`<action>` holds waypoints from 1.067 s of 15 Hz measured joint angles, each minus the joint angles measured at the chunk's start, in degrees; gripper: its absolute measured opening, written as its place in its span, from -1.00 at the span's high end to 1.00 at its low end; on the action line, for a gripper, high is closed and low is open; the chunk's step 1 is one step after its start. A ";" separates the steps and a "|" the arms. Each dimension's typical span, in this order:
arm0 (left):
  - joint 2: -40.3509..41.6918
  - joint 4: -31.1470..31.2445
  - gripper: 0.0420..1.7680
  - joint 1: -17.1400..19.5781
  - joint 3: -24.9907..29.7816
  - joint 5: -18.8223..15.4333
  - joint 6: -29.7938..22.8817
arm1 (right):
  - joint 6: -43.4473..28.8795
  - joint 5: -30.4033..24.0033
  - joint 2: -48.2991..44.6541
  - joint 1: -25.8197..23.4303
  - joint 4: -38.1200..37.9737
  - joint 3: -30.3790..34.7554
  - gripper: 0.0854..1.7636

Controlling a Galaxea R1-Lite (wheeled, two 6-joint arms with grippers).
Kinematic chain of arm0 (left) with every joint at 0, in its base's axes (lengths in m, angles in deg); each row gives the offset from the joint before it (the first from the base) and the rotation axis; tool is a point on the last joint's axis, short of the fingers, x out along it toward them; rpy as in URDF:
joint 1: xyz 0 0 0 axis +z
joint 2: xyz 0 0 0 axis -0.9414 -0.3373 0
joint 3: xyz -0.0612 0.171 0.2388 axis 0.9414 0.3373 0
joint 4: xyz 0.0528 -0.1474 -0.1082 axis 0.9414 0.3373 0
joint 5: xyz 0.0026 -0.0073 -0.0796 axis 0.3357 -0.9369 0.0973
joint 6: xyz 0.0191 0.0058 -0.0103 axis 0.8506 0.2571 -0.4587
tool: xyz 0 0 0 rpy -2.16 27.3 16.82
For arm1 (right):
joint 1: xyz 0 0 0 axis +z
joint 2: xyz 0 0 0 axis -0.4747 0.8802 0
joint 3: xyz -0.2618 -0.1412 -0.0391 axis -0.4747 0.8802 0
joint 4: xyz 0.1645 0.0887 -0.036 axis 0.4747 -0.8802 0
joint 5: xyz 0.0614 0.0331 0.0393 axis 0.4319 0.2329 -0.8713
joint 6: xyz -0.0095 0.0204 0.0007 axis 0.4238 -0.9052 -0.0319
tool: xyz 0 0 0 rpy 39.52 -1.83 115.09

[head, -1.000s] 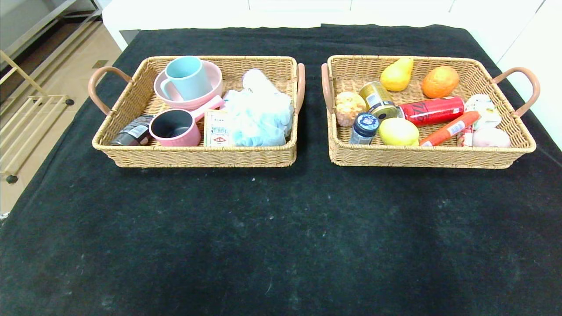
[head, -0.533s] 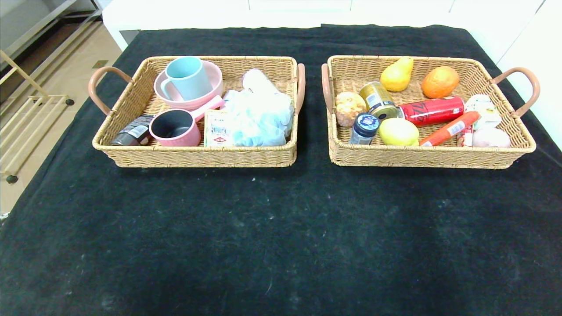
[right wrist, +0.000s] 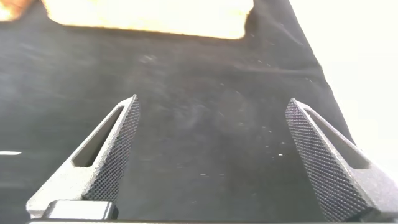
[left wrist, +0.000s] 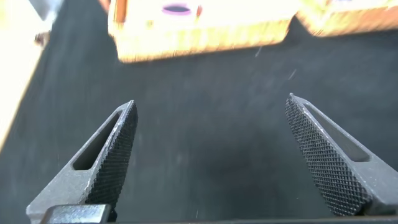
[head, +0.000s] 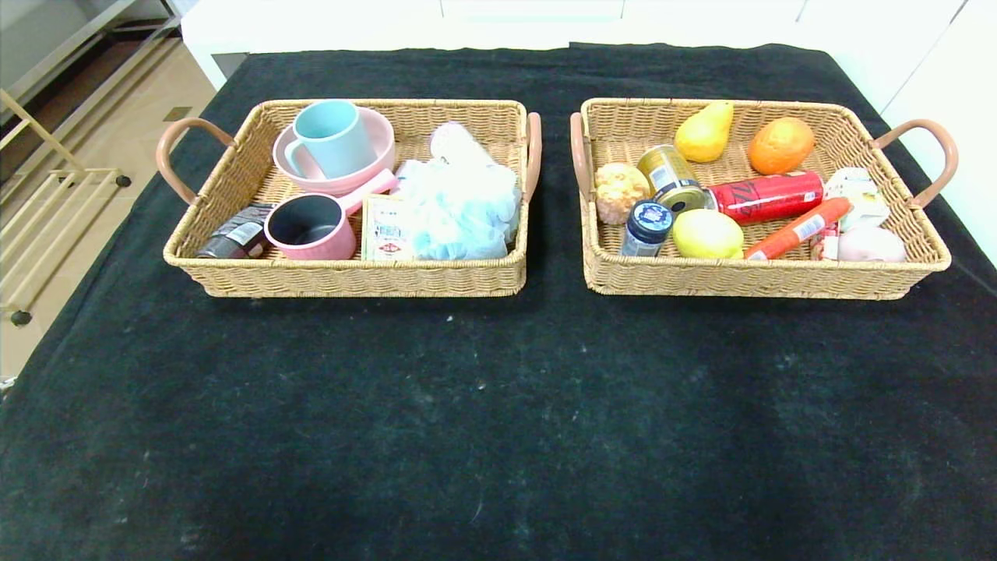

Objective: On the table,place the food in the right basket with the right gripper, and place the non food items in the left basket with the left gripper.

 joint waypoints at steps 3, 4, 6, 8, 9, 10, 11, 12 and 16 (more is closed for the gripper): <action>0.35 -0.90 -0.94 0.05 6.45 3.17 1.30 | 0.34 0.17 -0.07 0.00 0.93 4.66 -0.94; 0.40 -0.90 -0.94 0.05 8.00 3.47 1.91 | 0.28 -0.16 -0.07 0.02 0.51 4.99 -0.94; 0.43 -0.30 -0.94 0.05 10.12 5.07 3.18 | 0.33 -2.68 -0.07 0.02 -0.54 5.23 -0.94; 0.43 0.11 -0.94 0.05 10.68 5.21 3.56 | 0.15 -3.13 -0.07 0.05 -4.55 5.32 -0.94; 0.43 0.09 -0.94 0.05 10.78 5.29 3.32 | -1.16 -3.12 -0.07 0.05 -4.69 5.32 -0.94; 0.43 0.02 -0.94 0.05 10.81 5.35 3.06 | -3.27 -3.05 -0.07 0.10 -4.72 5.32 -0.94; 0.43 -0.20 -0.94 0.05 10.84 5.46 2.55 | -4.72 -2.52 -0.07 0.10 -4.69 5.34 -0.94; 0.43 -0.33 -0.94 0.05 10.89 5.73 1.83 | -5.24 -1.95 -0.07 0.10 -4.45 5.34 -0.94; 0.40 -0.83 -0.94 0.05 10.89 7.68 -2.41 | -5.35 -1.84 -0.07 0.10 -4.30 5.34 -0.94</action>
